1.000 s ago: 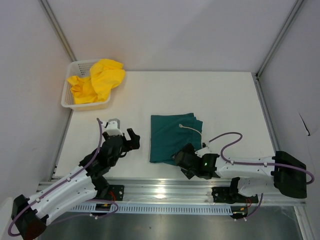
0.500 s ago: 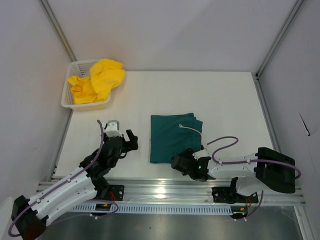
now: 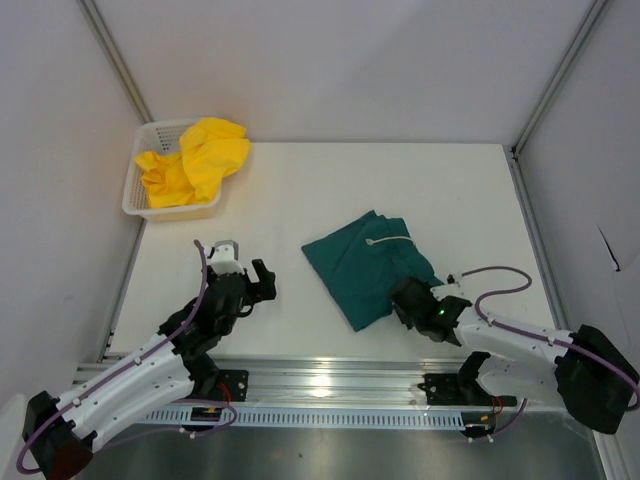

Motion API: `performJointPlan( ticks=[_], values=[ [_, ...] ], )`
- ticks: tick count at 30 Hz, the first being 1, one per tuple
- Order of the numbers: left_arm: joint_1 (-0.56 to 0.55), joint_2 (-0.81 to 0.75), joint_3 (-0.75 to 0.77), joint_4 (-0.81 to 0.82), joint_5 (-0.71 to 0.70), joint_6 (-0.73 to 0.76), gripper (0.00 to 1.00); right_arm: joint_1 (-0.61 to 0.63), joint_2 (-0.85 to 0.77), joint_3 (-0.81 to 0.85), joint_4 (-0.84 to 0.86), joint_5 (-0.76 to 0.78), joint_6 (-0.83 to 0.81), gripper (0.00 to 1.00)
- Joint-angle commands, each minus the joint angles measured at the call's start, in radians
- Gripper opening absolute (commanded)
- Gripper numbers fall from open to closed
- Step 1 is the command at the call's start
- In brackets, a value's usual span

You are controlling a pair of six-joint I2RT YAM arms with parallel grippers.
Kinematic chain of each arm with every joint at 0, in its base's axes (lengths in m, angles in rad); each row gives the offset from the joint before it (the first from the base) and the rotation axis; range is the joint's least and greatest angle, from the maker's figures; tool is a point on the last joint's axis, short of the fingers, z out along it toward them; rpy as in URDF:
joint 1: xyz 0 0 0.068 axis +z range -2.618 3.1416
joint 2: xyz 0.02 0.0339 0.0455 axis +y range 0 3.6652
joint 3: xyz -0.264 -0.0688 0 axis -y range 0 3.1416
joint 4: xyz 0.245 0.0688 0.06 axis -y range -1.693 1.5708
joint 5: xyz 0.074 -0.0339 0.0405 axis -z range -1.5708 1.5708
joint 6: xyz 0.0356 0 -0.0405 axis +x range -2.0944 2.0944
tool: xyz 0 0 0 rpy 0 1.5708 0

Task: Fold and stack the shorts
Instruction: Fold the shorts

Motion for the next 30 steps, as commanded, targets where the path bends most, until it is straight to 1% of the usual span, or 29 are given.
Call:
performJointPlan(
  ticks=[1, 2, 3, 4, 5, 6, 7, 9, 10, 11, 12, 13, 14, 15, 17, 20, 22, 23, 24, 25, 26, 27, 28, 29, 30],
  values=[
    [0.007, -0.013, -0.004, 0.000, -0.016, 0.022, 0.99, -0.217, -0.058, 0.005, -0.014, -0.087, -0.434, 0.00],
    [0.007, -0.014, -0.007, 0.001, -0.015, 0.023, 0.99, -0.273, -0.067, 0.012, -0.014, -0.113, -0.518, 0.00],
    [0.007, -0.013, -0.005, 0.000, -0.012, 0.022, 0.99, -0.378, -0.073, 0.019, 0.002, -0.161, -0.603, 0.00],
    [0.007, -0.014, -0.004, -0.002, -0.012, 0.025, 0.99, -0.435, -0.074, 0.043, 0.006, -0.184, -0.790, 0.00],
    [0.007, -0.016, -0.005, -0.002, -0.012, 0.025, 0.99, -0.489, -0.070, 0.063, -0.007, -0.201, -0.862, 0.00],
    [0.007, -0.016, -0.002, -0.002, -0.010, 0.025, 0.99, -0.584, -0.059, 0.083, -0.022, -0.227, -0.930, 0.01],
    [0.007, -0.017, -0.002, -0.002, -0.009, 0.025, 0.99, -0.635, -0.023, 0.127, -0.036, -0.247, -1.050, 0.01],
    [0.007, -0.017, -0.004, -0.002, -0.005, 0.026, 0.99, -0.763, 0.025, 0.180, -0.071, -0.316, -1.148, 0.03],
    [0.007, -0.017, -0.005, 0.000, -0.005, 0.026, 0.99, -0.794, 0.053, 0.204, -0.076, -0.334, -1.195, 0.04],
    [0.007, -0.016, -0.008, 0.001, -0.004, 0.028, 0.99, -0.818, 0.120, 0.257, -0.083, -0.347, -1.278, 0.05],
    [0.007, -0.014, -0.004, 0.003, -0.004, 0.026, 0.99, -0.836, 0.161, 0.287, -0.106, -0.350, -1.320, 0.05],
    [0.007, -0.016, -0.004, 0.002, -0.002, 0.026, 0.99, -0.864, 0.206, 0.322, -0.126, -0.344, -1.355, 0.05],
    [0.007, -0.013, -0.004, 0.003, 0.001, 0.028, 0.99, -0.870, 0.296, 0.385, -0.140, -0.338, -1.431, 0.04],
    [0.007, -0.014, -0.002, 0.005, 0.002, 0.028, 0.99, -0.876, 0.339, 0.416, -0.166, -0.350, -1.462, 0.02],
    [0.007, -0.011, -0.004, 0.006, 0.002, 0.028, 0.99, -0.881, 0.433, 0.463, -0.178, -0.333, -1.492, 0.00],
    [0.007, -0.008, -0.004, 0.006, 0.004, 0.031, 0.99, -0.873, 0.484, 0.532, -0.191, -0.299, -1.507, 0.00],
    [0.007, -0.007, -0.005, 0.008, 0.005, 0.031, 0.99, -0.875, 0.536, 0.598, -0.223, -0.238, -1.527, 0.00],
    [0.007, -0.007, -0.005, 0.009, 0.007, 0.029, 0.99, -0.878, 0.559, 0.627, -0.264, -0.197, -1.529, 0.00],
    [0.007, -0.005, -0.008, 0.012, 0.010, 0.032, 0.99, -0.884, 0.603, 0.687, -0.286, -0.122, -1.530, 0.00],
    [0.007, -0.002, -0.008, 0.015, 0.011, 0.032, 0.99, -0.893, 0.625, 0.716, -0.309, -0.095, -1.529, 0.00],
    [0.007, -0.002, -0.007, 0.015, 0.011, 0.032, 0.99, -0.905, 0.642, 0.742, -0.347, -0.082, -1.519, 0.16],
    [0.007, 0.001, -0.007, 0.015, 0.013, 0.032, 0.99, -0.920, 0.662, 0.766, -0.358, -0.068, -1.506, 0.27],
    [0.007, 0.003, -0.008, 0.017, 0.014, 0.032, 0.99, -0.922, 0.665, 0.804, -0.373, -0.019, -1.498, 0.39],
    [0.007, 0.007, -0.005, 0.017, 0.015, 0.032, 0.99, -0.922, 0.666, 0.827, -0.402, 0.016, -1.490, 0.99],
    [0.007, 0.009, -0.005, 0.017, 0.015, 0.034, 0.99, -0.919, 0.666, 0.848, -0.418, 0.050, -1.484, 0.99]
  ],
)
